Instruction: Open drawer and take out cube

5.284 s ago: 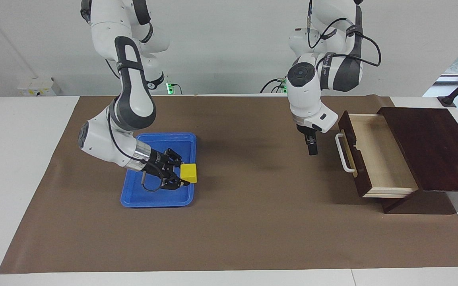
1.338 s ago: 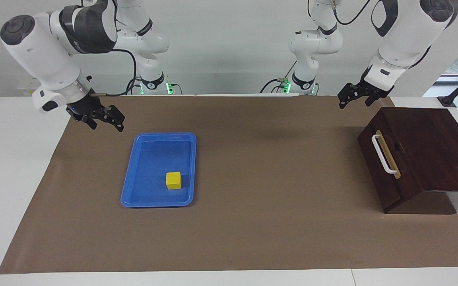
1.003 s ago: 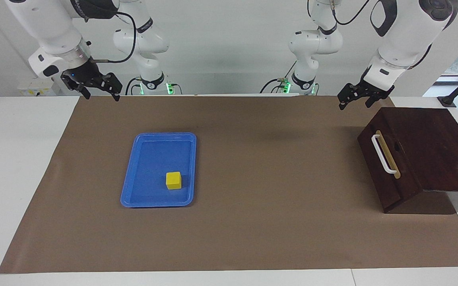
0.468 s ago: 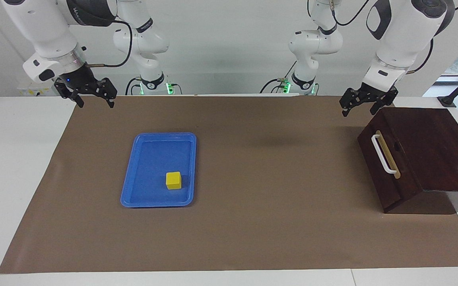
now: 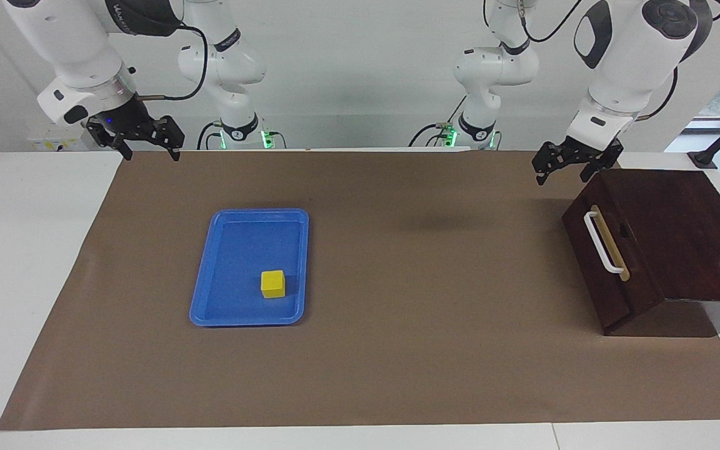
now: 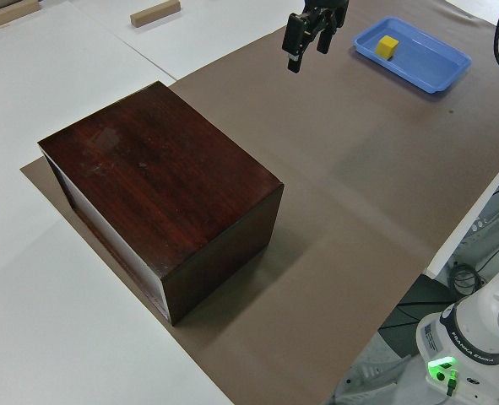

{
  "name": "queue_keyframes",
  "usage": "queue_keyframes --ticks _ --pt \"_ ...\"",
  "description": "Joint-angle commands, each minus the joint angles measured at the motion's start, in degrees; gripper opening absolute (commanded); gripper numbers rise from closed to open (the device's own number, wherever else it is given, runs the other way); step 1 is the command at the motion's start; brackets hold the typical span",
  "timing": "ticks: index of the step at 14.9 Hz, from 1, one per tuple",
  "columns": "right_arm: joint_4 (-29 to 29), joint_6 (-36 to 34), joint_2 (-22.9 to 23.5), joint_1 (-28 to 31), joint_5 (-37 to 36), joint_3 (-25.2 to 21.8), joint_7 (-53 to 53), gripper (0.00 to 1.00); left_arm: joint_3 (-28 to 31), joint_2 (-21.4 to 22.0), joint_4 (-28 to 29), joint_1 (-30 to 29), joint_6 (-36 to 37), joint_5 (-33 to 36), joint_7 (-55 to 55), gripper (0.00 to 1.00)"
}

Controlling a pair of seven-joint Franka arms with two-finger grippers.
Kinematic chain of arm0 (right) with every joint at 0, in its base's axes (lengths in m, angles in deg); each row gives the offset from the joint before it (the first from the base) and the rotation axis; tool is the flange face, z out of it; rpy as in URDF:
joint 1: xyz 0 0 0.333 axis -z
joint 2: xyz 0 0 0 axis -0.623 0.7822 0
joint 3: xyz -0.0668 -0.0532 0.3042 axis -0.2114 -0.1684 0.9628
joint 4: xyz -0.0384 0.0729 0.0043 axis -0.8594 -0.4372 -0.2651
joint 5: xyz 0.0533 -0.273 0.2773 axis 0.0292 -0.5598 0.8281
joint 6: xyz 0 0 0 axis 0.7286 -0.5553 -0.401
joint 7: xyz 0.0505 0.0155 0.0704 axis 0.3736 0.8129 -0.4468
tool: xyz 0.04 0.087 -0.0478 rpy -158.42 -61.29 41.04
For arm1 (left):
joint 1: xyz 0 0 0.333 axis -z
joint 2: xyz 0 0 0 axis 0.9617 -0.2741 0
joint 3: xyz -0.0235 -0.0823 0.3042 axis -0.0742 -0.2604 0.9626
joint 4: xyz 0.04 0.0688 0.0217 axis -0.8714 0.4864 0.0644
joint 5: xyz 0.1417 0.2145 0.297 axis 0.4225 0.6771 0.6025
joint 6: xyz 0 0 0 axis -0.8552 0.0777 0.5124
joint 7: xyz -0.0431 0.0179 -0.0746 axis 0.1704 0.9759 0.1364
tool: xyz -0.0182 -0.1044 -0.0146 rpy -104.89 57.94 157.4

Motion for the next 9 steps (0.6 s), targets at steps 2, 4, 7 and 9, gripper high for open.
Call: queue_keyframes --ticks 2,4,7,9 --pt "-0.8 -0.9 0.1 0.4 -1.3 0.8 -0.9 1.00 -0.1 -2.2 -3.0 0.2 2.9 0.4 -0.8 1.00" --pt "-1.0 -0.9 0.1 0.4 -1.4 0.8 -0.9 1.00 -0.1 -1.9 -2.5 0.8 3.3 0.4 -0.7 1.00" --pt "-0.9 -0.8 0.1 0.3 -1.6 0.8 -0.9 1.00 -0.1 -1.9 -2.3 1.0 3.4 0.5 -0.4 1.00" --pt "-0.9 -0.5 0.1 0.4 -1.6 0.8 -0.8 1.00 -0.1 -1.6 -1.9 1.1 3.4 0.5 -0.4 1.00"
